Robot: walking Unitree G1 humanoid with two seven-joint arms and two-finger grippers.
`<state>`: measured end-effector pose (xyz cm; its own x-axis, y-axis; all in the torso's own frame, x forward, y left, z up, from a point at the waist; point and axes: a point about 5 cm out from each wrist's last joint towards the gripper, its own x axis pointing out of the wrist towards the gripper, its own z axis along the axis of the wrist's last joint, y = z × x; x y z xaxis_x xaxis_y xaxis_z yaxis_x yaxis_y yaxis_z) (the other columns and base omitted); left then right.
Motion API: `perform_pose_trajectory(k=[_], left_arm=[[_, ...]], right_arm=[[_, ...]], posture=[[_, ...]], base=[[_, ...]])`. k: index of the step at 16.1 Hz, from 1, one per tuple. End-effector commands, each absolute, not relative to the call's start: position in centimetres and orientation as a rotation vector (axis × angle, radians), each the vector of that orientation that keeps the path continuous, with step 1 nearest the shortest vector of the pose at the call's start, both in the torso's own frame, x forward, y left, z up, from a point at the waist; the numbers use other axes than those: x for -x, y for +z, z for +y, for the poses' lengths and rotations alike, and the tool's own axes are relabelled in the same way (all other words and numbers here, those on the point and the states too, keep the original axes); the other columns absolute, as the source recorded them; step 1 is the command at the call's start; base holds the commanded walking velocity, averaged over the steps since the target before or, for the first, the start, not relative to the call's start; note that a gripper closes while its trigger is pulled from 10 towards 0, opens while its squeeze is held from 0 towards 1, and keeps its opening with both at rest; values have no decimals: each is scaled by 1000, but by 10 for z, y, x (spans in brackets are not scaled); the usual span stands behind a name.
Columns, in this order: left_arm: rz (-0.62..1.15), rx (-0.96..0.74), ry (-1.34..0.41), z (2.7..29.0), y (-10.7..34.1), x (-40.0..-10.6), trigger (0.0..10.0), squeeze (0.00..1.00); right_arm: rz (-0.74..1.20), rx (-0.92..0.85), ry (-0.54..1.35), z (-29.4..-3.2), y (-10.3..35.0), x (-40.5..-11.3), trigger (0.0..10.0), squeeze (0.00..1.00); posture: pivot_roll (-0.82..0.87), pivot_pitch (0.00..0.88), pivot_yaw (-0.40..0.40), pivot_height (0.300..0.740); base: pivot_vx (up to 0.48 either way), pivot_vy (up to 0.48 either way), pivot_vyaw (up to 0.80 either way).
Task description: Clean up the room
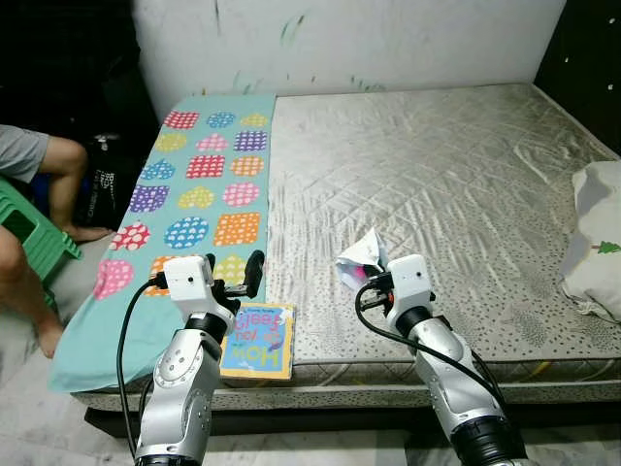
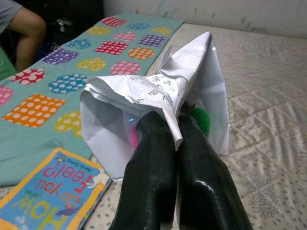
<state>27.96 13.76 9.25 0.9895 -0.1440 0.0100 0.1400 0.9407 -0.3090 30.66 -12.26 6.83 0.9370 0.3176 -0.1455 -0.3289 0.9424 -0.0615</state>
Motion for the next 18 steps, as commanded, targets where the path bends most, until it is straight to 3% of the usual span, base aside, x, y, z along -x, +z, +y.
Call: perform_pose_trajectory(k=[1,11,18], left_arm=[[2,317,-141,141,94,-278,10000,0],[6,319,-151,139,94,-278,10000,0],[6,324,-162,137,93,-278,10000,0]], right_arm=[[125,83,337,-121,69,-307,10000,0],[130,84,327,-124,68,-307,10000,0],[131,90,322,-125,68,-306,10000,0]], posture=[[-191,0,63,740],[-196,0,66,740],[-204,0,66,740]], base=[[0,0,0],[0,0,-488],[241,0,0]])
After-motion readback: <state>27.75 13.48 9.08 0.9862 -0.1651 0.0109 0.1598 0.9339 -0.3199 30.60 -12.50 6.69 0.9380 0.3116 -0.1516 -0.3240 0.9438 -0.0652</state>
